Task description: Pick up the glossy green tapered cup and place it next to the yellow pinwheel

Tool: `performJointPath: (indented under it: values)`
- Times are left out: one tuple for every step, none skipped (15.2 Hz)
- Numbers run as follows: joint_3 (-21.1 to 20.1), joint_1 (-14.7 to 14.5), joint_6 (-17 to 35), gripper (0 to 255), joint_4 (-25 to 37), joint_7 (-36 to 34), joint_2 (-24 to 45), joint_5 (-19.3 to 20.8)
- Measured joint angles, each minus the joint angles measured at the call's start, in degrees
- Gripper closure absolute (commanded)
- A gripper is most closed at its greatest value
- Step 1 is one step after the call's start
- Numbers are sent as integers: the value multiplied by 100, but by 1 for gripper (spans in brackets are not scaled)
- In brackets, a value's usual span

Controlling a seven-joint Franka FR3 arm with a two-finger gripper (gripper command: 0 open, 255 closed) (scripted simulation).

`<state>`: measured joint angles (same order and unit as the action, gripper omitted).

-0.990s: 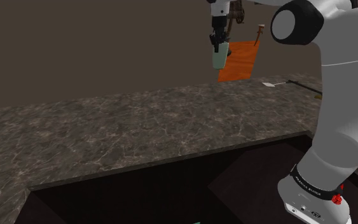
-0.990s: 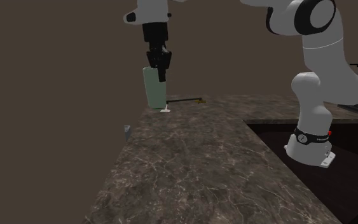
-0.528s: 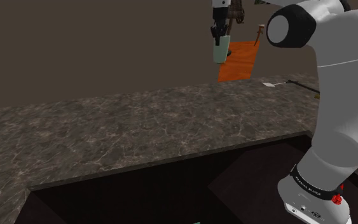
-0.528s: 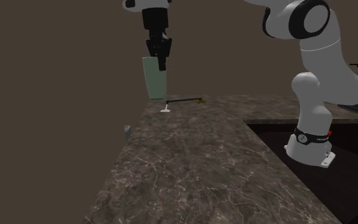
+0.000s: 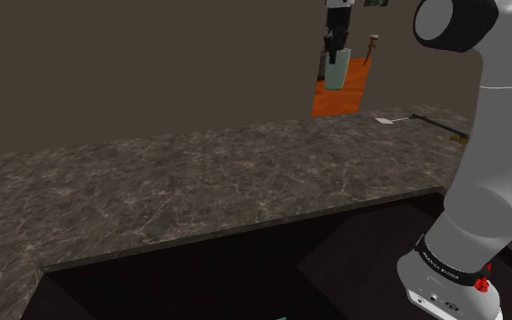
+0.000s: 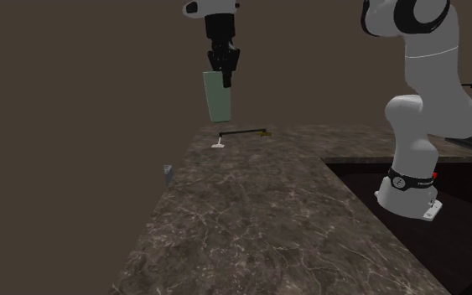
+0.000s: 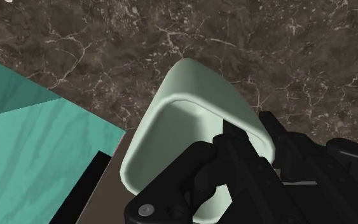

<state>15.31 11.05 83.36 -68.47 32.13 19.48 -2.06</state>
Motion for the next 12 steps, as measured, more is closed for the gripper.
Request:
performJointPath:
  values:
    - [35,34,92,255,-255,86,-170,38]
    - [79,89,142,255,-446,196,-317,71]
    - [119,132,218,255,-676,291,-479,110]
    - [161,182,272,255,-844,390,-600,140]
    - [197,231,304,255,-940,480,-670,158]
    - [222,249,330,255,-1095,530,-803,196]
    - [275,319,393,255,-1240,658,-898,222]
    - [335,401,422,255,-1319,799,-954,239]
    - [384,460,474,255,-1453,911,-1043,268]
    - [435,524,492,255,-1526,1027,-1108,289]
    - [483,583,501,255,-1586,1136,-1168,309]
    - [528,631,561,255,-1748,1233,-1281,348]
